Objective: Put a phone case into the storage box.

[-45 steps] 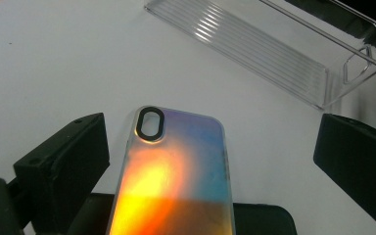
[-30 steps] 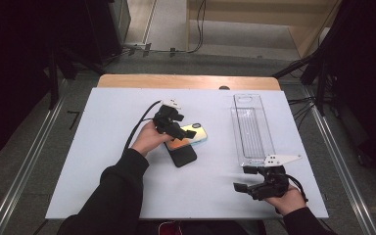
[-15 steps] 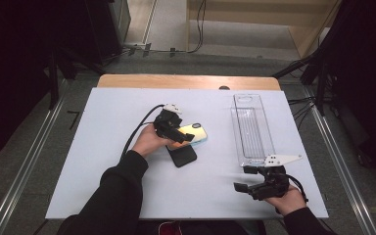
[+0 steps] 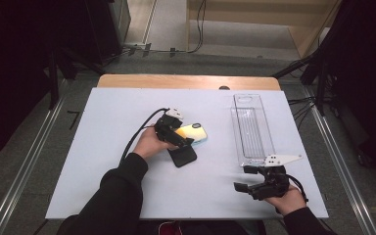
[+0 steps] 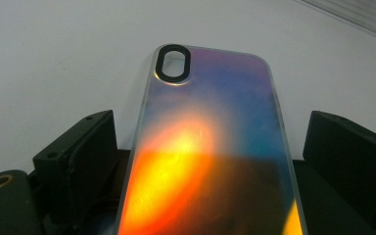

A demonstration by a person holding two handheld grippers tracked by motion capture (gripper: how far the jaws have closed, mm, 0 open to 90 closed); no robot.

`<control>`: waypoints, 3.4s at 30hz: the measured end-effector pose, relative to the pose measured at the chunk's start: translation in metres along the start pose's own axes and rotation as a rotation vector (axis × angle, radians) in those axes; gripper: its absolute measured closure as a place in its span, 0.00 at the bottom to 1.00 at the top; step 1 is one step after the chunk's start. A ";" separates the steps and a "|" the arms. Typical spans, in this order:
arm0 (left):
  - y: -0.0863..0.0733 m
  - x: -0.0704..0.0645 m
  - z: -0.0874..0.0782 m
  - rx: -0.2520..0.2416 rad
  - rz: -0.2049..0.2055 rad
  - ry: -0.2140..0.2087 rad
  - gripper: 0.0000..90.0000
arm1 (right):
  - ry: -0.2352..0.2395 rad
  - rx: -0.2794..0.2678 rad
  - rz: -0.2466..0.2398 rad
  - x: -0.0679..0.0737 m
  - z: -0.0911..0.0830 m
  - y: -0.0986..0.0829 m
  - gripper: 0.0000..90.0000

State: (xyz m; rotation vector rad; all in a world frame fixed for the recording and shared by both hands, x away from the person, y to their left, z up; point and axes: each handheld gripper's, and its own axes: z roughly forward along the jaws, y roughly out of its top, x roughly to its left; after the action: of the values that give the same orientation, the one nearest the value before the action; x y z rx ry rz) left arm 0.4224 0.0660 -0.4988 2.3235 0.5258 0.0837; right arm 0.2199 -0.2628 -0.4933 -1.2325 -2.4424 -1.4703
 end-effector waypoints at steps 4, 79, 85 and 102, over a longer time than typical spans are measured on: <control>0.000 -0.002 0.001 0.006 0.020 0.017 0.07 | -0.001 -0.001 0.000 0.000 0.000 0.000 0.13; 0.014 -0.023 -0.050 -0.079 -0.092 0.043 0.19 | 0.002 -0.008 0.002 0.001 0.000 0.001 0.13; 0.010 -0.031 -0.056 -0.079 -0.140 0.049 0.19 | 0.005 -0.008 0.007 0.003 0.001 0.002 0.13; -0.005 -0.059 -0.071 -0.158 -0.222 0.095 0.19 | -0.009 -0.013 0.025 0.007 0.003 0.003 0.13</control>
State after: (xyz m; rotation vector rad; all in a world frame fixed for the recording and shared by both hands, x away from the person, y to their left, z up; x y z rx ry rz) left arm 0.3517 0.0925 -0.4454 2.1017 0.7928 0.1253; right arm 0.2183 -0.2559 -0.4899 -1.2698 -2.4176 -1.4796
